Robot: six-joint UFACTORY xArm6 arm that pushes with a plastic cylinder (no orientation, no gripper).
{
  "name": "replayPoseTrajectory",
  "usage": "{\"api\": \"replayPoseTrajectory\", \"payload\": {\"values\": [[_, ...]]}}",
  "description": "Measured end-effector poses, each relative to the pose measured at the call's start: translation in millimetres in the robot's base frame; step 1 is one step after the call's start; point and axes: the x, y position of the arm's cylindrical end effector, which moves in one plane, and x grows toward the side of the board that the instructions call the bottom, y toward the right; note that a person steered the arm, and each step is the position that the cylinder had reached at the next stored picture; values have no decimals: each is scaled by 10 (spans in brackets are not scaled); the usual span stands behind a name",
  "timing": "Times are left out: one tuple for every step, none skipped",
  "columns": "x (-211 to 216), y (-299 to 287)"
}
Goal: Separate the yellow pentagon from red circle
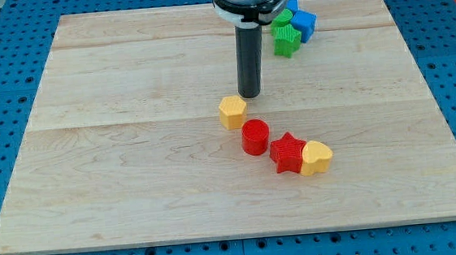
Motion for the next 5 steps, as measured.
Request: {"api": "replayPoseTrajectory", "payload": {"values": [[22,549],[422,318],[498,-426],[114,-966],[-123,-1387]]}}
